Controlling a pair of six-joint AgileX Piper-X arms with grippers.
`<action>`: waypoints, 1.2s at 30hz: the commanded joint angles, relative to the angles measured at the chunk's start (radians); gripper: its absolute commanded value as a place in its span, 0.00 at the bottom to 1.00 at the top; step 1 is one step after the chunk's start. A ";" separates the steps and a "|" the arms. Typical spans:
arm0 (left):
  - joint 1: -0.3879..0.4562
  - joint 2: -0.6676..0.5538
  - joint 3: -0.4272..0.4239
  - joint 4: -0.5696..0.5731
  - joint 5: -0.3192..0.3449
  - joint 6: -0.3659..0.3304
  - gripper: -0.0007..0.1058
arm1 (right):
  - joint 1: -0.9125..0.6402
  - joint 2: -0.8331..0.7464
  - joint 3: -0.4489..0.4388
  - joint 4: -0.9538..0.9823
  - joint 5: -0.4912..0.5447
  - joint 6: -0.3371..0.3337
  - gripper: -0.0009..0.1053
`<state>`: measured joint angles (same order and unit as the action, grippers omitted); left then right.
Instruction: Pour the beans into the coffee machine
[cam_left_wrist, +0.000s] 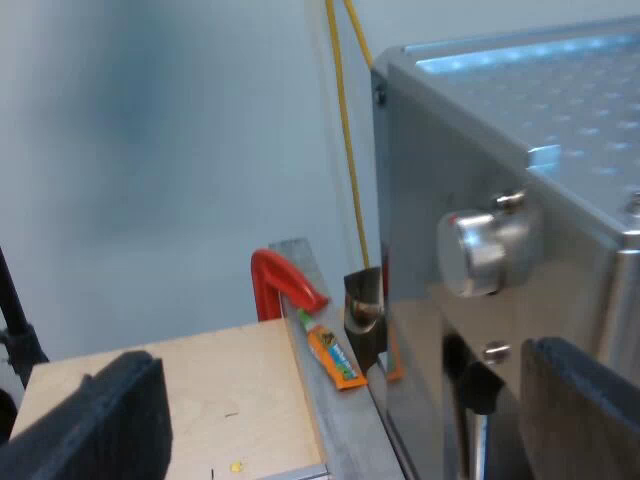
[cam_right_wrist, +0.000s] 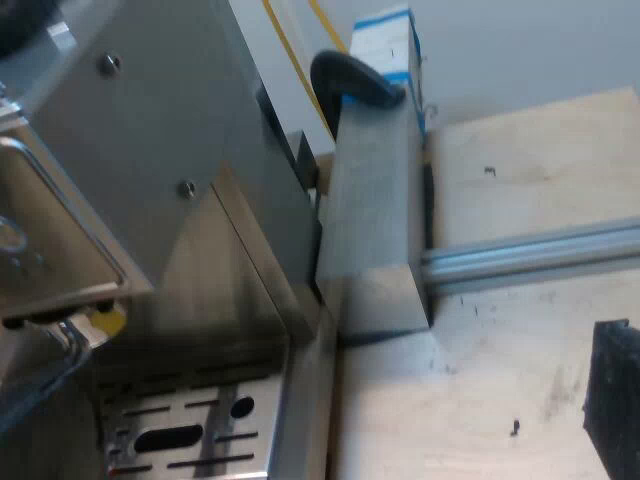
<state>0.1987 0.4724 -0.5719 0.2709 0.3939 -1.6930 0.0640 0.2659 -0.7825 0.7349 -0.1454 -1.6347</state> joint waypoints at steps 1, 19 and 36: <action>0.003 -0.082 -0.023 0.054 0.007 -0.016 0.69 | 0.000 -0.006 -0.035 -0.014 -0.015 0.001 0.98; 0.003 -0.469 -0.087 0.325 0.002 -0.079 0.69 | 0.000 -0.245 -0.163 0.243 -0.009 -0.123 0.98; 0.001 -0.627 0.018 0.405 0.053 -0.082 0.69 | 0.003 -0.323 -0.073 0.384 -0.025 -0.131 0.98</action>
<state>0.1987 -0.0125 -0.5573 0.6768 0.4393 -1.7658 0.0640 -0.0089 -0.8525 1.1242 -0.1598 -1.7509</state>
